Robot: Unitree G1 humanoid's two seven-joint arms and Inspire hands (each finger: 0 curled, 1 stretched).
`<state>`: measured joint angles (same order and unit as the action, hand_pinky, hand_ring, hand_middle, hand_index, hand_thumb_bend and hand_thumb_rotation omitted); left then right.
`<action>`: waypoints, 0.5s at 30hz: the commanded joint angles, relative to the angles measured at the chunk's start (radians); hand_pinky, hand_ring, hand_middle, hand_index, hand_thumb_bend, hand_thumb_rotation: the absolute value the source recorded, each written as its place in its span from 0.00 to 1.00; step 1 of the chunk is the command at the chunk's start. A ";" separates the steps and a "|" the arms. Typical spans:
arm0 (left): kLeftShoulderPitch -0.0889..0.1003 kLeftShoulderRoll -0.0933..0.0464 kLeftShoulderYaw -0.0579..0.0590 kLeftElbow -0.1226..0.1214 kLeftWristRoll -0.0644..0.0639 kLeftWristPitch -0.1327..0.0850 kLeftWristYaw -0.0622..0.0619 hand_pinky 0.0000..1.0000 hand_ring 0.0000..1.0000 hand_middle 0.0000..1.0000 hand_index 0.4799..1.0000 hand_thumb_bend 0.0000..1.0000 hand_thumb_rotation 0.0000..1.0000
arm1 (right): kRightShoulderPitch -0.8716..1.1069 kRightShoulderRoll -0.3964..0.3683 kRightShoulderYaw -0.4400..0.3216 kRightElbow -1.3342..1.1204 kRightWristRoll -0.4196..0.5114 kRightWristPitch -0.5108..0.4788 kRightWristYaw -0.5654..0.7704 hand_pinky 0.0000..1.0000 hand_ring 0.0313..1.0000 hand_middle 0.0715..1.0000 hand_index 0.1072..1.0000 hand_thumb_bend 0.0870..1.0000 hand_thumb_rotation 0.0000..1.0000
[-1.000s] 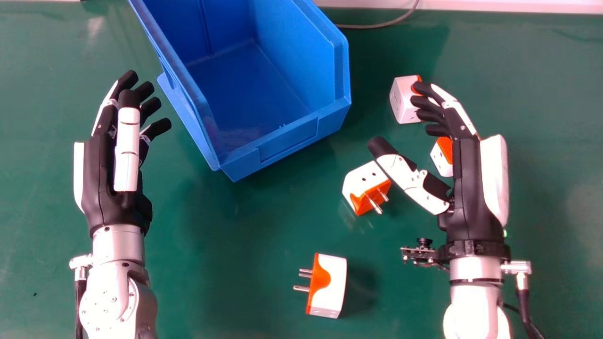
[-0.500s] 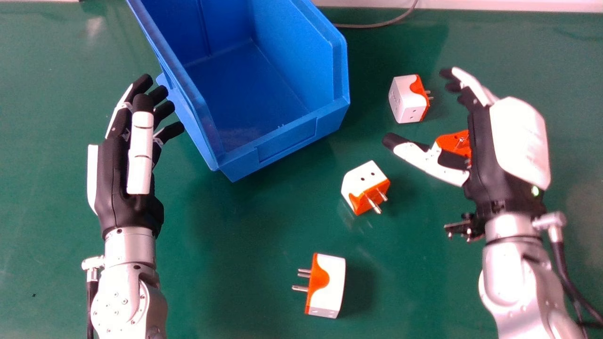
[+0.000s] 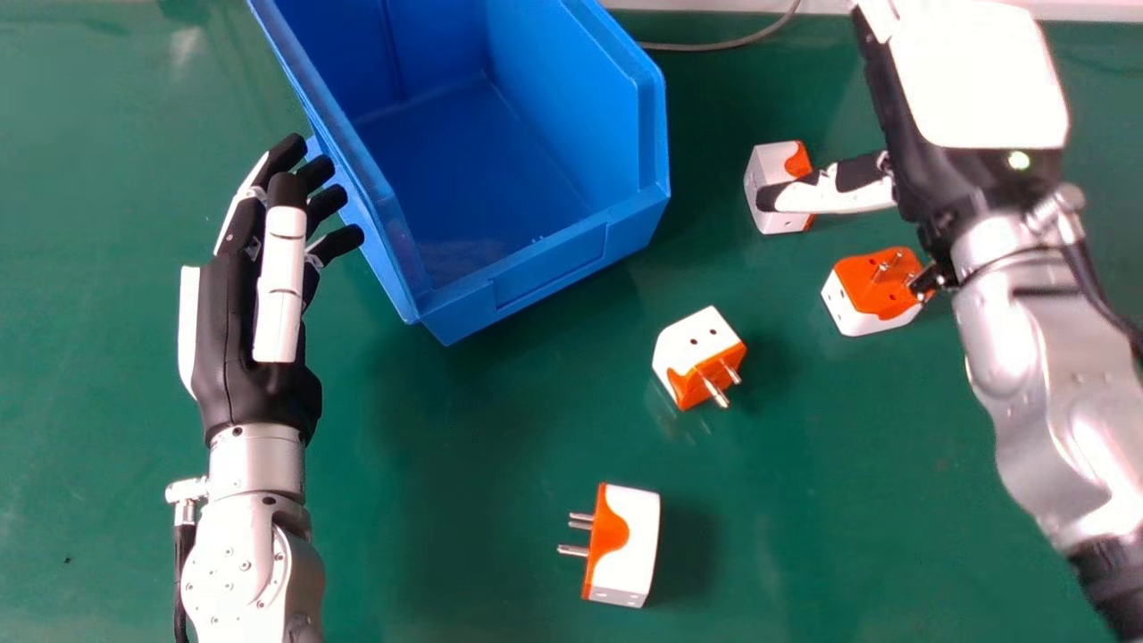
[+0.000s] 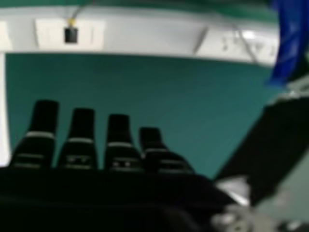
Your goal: Pick all objects and put in blue box
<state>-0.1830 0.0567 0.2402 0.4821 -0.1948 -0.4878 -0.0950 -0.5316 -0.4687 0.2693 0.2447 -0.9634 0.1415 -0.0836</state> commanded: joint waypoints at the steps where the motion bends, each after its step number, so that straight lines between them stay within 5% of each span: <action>1: -0.010 0.003 -0.004 -0.015 0.002 -0.012 -0.004 0.73 0.81 0.83 0.69 0.66 0.79 | -0.084 -0.036 0.022 0.022 -0.032 -0.003 0.037 0.77 0.86 0.88 0.92 0.82 0.32; 7: -0.012 0.006 -0.002 -0.013 -0.002 -0.004 -0.007 0.73 0.82 0.84 0.69 0.66 0.79 | -0.247 -0.075 0.092 0.208 -0.047 -0.046 0.104 0.76 0.86 0.88 0.92 0.86 0.28; 10: -0.017 0.009 -0.002 -0.004 0.007 -0.010 -0.002 0.74 0.82 0.84 0.70 0.66 0.79 | -0.334 -0.084 0.119 0.323 -0.023 -0.093 0.151 0.75 0.86 0.88 0.92 0.88 0.26; 15: -0.022 0.010 -0.002 0.000 0.006 -0.003 -0.001 0.74 0.82 0.84 0.70 0.66 0.79 | -0.517 -0.085 0.169 0.600 0.010 -0.227 0.197 0.75 0.86 0.88 0.92 0.88 0.24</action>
<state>-0.1912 0.0588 0.2407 0.4879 -0.1947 -0.4839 -0.0967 -0.9641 -0.5354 0.4390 0.7942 -0.9734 -0.0571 0.1121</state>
